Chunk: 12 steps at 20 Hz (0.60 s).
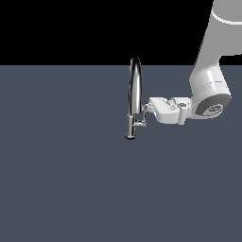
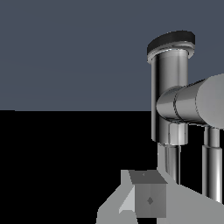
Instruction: Turn on the faucet by rotating a designated handle.
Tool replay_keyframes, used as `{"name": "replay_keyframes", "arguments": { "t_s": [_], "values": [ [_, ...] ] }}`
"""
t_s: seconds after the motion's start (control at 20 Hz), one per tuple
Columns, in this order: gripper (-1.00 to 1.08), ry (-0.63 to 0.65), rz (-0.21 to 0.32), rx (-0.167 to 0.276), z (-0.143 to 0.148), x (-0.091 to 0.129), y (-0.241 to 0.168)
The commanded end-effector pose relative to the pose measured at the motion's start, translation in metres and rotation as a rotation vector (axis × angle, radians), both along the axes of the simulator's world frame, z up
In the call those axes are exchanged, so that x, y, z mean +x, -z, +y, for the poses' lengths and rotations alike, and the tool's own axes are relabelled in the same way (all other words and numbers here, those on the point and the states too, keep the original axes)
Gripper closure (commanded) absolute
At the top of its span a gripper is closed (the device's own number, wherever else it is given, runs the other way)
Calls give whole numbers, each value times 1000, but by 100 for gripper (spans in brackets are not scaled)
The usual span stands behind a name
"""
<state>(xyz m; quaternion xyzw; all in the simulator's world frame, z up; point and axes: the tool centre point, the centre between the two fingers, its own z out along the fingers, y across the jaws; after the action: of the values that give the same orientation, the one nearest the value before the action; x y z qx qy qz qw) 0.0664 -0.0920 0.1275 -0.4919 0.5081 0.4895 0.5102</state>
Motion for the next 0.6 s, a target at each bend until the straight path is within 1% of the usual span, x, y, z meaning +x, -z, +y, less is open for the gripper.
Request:
{"name": "replay_keyframes", "arguments": {
  "t_s": [0.0, 0.55],
  "values": [
    [108, 0, 0, 0, 0, 0, 0],
    [108, 0, 0, 0, 1, -23, -6]
  ]
}}
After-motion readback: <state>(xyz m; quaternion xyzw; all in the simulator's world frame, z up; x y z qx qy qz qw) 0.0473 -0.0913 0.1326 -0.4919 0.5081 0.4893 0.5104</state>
